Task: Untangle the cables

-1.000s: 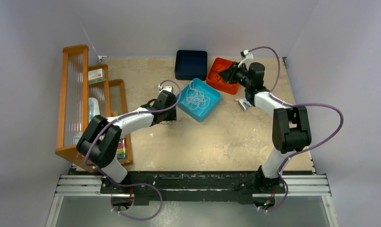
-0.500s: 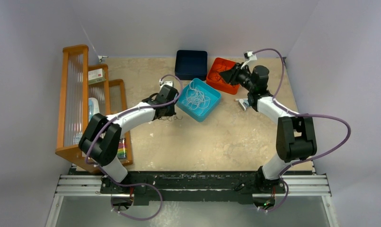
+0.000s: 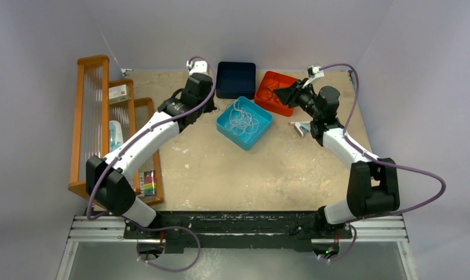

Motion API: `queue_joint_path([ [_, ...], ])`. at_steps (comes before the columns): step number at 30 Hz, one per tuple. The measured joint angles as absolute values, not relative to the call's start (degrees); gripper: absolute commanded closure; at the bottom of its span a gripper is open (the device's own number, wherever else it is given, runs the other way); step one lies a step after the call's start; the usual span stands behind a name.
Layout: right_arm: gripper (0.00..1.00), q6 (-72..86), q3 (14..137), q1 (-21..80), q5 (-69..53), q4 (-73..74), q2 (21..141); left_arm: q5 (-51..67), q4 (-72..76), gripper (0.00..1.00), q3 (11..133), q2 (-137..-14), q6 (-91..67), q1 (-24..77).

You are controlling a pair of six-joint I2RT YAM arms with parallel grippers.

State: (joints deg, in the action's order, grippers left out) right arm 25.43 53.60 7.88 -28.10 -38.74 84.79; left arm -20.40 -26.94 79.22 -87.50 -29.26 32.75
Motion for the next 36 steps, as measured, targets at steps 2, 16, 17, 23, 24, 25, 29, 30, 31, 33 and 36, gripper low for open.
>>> queue_joint_path([
  [2, 0.70, 25.7, 52.3, 7.9, -28.1, -38.7, 83.6, -20.8, -28.2, 1.00, 83.4, -88.2, -28.2, 32.8],
  [16, 0.68, 25.6, 43.6, 7.9, -28.0, -33.7, 67.6, -13.1, -23.6, 1.00, 111.2, -108.0, -21.1, 30.2],
  [17, 0.68, 25.4, 43.0, 7.9, -28.0, -32.9, 66.6, -12.6, -23.2, 1.00, 113.3, -110.2, -20.3, 30.0],
  [23, 0.66, 23.8, 41.3, 8.0, -27.3, -27.4, 61.5, -8.6, -17.5, 1.00, 120.0, -120.8, -18.4, 28.4],
  [24, 0.66, 23.3, 41.2, 8.0, -26.8, -26.3, 60.7, -7.6, -16.5, 1.00, 120.8, -122.3, -18.5, 28.0],
  [25, 0.66, 22.9, 41.1, 8.0, -26.5, -25.3, 59.9, -6.5, -15.3, 1.00, 121.7, -124.0, -18.6, 27.5],
  [29, 0.65, 21.7, 40.9, 8.0, -26.0, -22.3, 57.9, -1.6, -11.1, 1.00, 125.7, -130.4, -20.2, 25.3],
  [30, 0.65, 21.4, 40.9, 8.0, -25.8, -21.7, 57.6, 0.0, -9.4, 1.00, 126.9, -132.3, -20.9, 24.5],
  [31, 0.65, 21.2, 40.8, 8.0, -25.6, -21.1, 57.3, 1.0, -8.4, 1.00, 127.4, -133.4, -21.5, 24.1],
  [33, 0.65, 20.9, 40.8, 8.0, -25.2, -20.1, 57.2, 3.3, -5.9, 1.00, 128.7, -136.2, -22.8, 23.0],
  [36, 0.65, 20.4, 40.7, 8.0, -25.0, -18.9, 57.2, 5.3, -3.7, 1.00, 131.0, -139.6, -24.1, 22.2],
])
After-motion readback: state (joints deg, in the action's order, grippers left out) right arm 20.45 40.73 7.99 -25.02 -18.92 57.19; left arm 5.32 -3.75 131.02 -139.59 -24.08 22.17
